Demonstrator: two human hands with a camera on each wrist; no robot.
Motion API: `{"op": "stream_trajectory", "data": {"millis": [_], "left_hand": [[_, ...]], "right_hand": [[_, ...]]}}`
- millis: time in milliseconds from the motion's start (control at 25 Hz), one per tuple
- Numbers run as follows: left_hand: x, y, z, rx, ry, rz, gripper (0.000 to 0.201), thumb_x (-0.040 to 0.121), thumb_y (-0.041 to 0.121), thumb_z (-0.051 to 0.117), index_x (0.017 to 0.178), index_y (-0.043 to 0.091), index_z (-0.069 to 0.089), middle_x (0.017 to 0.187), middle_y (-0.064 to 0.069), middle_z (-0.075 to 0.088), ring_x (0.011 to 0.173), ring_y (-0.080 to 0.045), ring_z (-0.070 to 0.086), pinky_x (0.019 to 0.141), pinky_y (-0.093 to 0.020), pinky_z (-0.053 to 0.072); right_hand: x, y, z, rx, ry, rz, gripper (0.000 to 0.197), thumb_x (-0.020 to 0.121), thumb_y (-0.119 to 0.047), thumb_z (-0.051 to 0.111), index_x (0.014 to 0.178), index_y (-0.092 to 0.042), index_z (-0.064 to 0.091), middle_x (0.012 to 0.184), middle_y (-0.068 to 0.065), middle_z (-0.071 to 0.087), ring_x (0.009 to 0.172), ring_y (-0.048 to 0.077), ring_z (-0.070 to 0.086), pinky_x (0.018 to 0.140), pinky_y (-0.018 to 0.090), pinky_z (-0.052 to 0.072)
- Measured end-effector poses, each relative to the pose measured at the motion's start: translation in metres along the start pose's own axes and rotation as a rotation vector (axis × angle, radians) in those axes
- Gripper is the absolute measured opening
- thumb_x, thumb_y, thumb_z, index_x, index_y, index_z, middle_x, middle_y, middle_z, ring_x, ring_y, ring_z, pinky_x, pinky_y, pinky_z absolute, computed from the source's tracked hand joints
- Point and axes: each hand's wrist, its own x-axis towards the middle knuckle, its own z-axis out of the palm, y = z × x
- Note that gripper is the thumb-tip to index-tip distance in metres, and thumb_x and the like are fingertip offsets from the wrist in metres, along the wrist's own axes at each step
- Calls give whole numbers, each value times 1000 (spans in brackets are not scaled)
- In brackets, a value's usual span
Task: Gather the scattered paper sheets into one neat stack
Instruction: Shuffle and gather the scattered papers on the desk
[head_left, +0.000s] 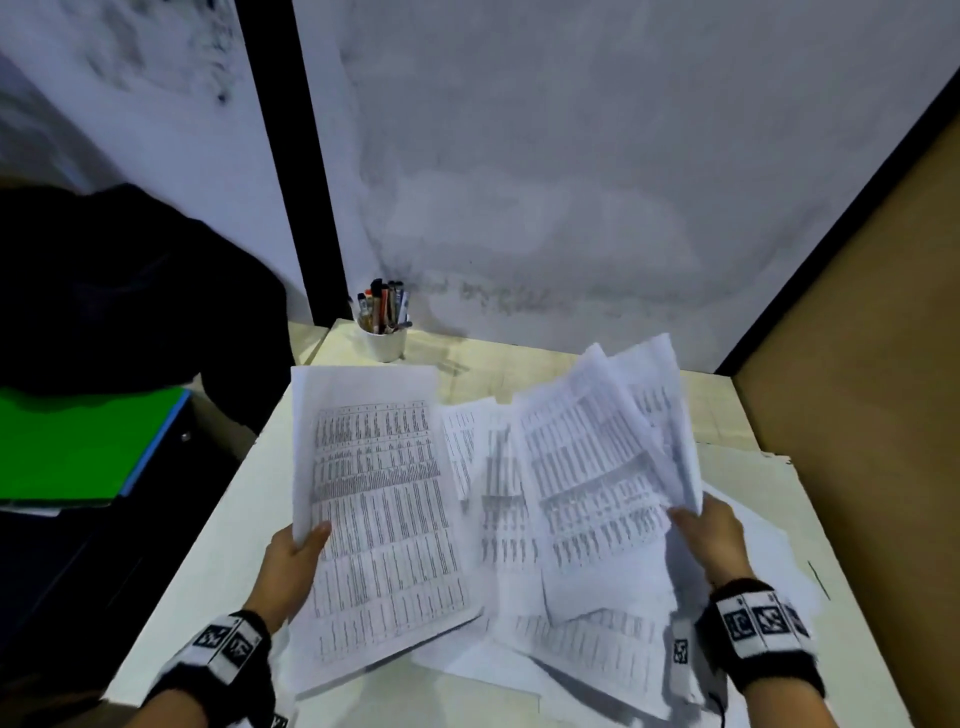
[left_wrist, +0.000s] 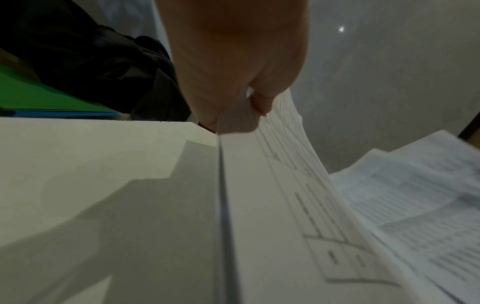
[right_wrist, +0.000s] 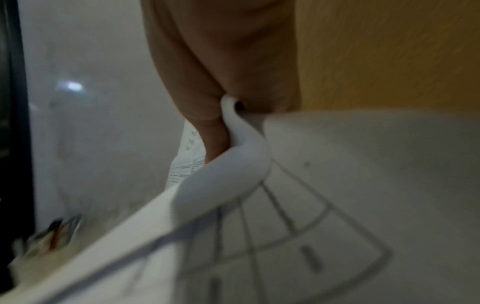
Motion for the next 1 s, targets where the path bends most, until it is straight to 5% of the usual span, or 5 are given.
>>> {"op": "stream_trajectory", "data": {"millis": [200,320,640,760,1000], "left_hand": [[0,22,18,-19,-50,47,24,95,17,44,108,4,60,95,-15,65,86,-32,63,86,-46,49],[-1,37,28,-13,-88,78,22,95,18,44,103,4,60,81,-10,64,76,-30,63,66,-32,46],[-17,91,44,-90,-329,126,26,93,-1,41,89,14,62,64,13,73,62,1,65,61,-10,49],[-22,98,46,-139,-330,96,27,92,-5,41,115,4,51,95,-2,62,86,-14,56,84,-27,42],[-19,94,40,-220,-302,48,35,94,-2,37,128,-6,42,134,-22,47,111,-28,49,98,-36,33]], "right_hand": [[-2,-14,-62,329,228,-86,27,89,-6,56,112,7,58,87,17,58,79,33,56,66,41,44],[-11,-21,-75,562,265,-89,27,90,-8,56,116,1,56,80,7,59,70,20,54,62,31,42],[-30,-25,-1,737,-117,79,25,89,-4,56,114,3,55,92,14,62,84,29,58,78,38,46],[-32,-30,21,730,-283,119,31,88,0,55,119,4,52,96,16,63,89,31,59,84,42,49],[-41,-70,39,736,-556,49,27,86,8,54,104,-10,60,95,9,70,79,23,69,64,31,59]]}}
